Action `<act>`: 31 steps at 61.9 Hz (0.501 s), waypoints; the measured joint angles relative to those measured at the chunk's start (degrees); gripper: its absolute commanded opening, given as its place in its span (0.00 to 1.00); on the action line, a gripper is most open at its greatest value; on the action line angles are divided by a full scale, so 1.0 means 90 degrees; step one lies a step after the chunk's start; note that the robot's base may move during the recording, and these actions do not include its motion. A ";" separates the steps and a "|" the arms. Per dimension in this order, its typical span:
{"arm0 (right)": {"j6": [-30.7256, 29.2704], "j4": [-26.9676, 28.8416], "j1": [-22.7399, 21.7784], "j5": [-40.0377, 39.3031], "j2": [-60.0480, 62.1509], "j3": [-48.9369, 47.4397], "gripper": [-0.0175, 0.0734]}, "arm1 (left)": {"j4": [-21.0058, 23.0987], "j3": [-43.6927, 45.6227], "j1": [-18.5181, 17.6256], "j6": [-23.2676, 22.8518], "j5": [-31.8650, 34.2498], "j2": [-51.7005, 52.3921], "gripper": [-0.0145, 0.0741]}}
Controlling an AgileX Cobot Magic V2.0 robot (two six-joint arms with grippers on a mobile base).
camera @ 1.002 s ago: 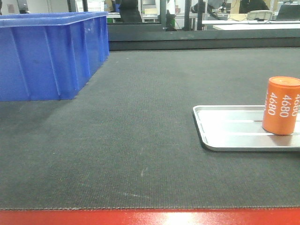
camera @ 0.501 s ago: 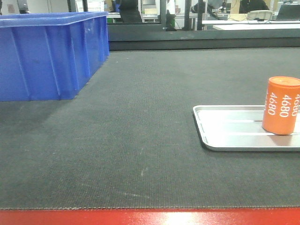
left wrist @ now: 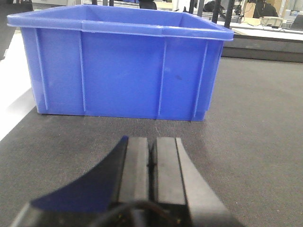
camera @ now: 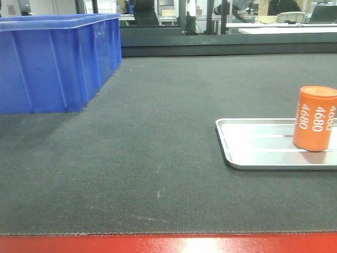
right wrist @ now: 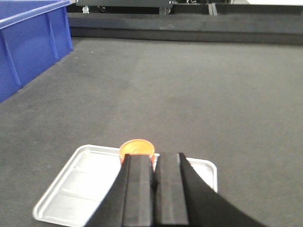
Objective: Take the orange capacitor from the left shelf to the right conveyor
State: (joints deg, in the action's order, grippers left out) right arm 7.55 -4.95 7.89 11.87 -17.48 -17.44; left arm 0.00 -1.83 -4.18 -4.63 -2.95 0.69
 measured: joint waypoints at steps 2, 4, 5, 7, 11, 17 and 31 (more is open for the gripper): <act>-0.0131 0.0027 -0.0091 0.0048 0.0075 0.0000 0.23 | 0.0000 0.0000 0.0000 0.0000 0.0000 0.0000 0.05; -0.0254 0.0082 -0.0199 0.0099 0.0169 0.0000 0.23 | 0.0000 0.0000 0.0000 0.0000 0.0000 0.0000 0.05; -0.0291 0.0113 -0.0244 0.0138 0.0212 0.0012 0.23 | 0.0000 0.0000 0.0000 0.0000 0.0000 0.0000 0.05; -0.0366 0.0200 -0.0361 0.0190 0.0334 0.0041 0.23 | 0.0000 0.0000 0.0000 0.0000 0.0000 0.0000 0.05; -0.0431 0.0336 -0.0584 0.0292 0.0624 0.0203 0.23 | 0.0000 0.0000 0.0000 0.0000 0.0000 0.0000 0.05; -0.0463 0.0404 -0.0845 0.0338 0.1115 0.0579 0.23 | 0.0000 0.0000 0.0000 0.0000 0.0000 0.0000 0.05; -0.0490 0.0437 -0.1036 0.0241 0.1997 0.1797 0.23 | 0.0000 0.0000 0.0000 0.0000 0.0000 0.0000 0.05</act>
State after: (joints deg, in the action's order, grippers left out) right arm 3.14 -1.02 -1.43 14.04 0.49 -1.26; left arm 0.00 -1.83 -4.18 -4.63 -2.95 0.69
